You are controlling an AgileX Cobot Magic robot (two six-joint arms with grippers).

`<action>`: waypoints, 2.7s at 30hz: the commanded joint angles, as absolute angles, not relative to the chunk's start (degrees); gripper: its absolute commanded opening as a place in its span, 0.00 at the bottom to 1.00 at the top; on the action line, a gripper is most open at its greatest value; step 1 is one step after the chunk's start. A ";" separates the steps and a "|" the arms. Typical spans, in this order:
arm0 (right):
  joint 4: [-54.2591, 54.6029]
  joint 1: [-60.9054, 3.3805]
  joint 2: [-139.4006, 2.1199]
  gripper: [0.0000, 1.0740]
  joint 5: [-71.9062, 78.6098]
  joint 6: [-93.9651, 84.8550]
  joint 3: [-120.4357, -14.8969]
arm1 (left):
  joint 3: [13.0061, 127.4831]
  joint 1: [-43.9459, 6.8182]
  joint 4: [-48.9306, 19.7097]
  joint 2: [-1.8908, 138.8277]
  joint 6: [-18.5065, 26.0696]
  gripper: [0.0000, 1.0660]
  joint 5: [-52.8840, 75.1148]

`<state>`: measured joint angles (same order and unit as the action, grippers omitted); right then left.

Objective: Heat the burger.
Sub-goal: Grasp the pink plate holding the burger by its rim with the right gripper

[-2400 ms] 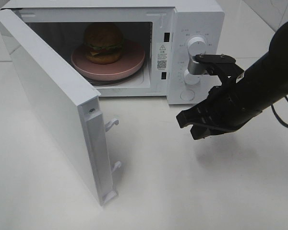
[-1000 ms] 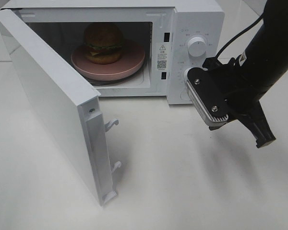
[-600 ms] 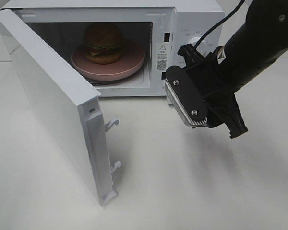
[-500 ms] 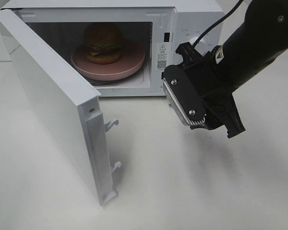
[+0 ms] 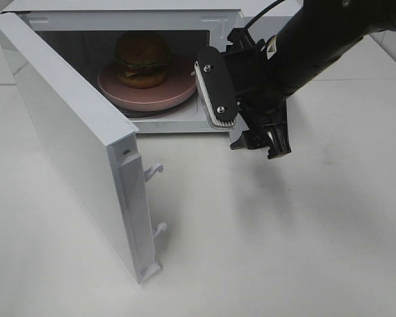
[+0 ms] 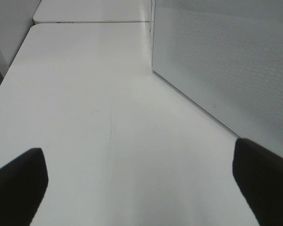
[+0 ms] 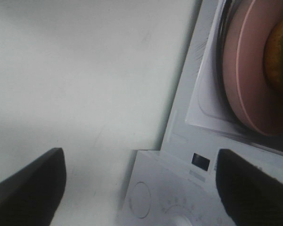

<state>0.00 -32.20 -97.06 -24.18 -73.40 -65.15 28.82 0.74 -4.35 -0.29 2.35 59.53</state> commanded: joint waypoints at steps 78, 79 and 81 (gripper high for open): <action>-5.67 -35.52 -134.47 0.54 -26.01 -65.09 -107.09 | 28.59 0.69 -4.41 -1.32 2.35 0.94 59.47; -5.67 -35.52 -134.59 0.42 -25.73 -65.55 -107.09 | 28.59 0.69 -4.41 -1.32 2.35 0.94 59.47; -5.67 -35.52 -134.59 0.29 -25.73 -65.89 -107.09 | 28.59 0.69 -4.41 -1.32 2.35 0.94 59.47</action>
<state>-5.67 -35.58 -134.24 -25.38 -65.49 -106.57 28.82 0.74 -4.35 -0.29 2.35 59.53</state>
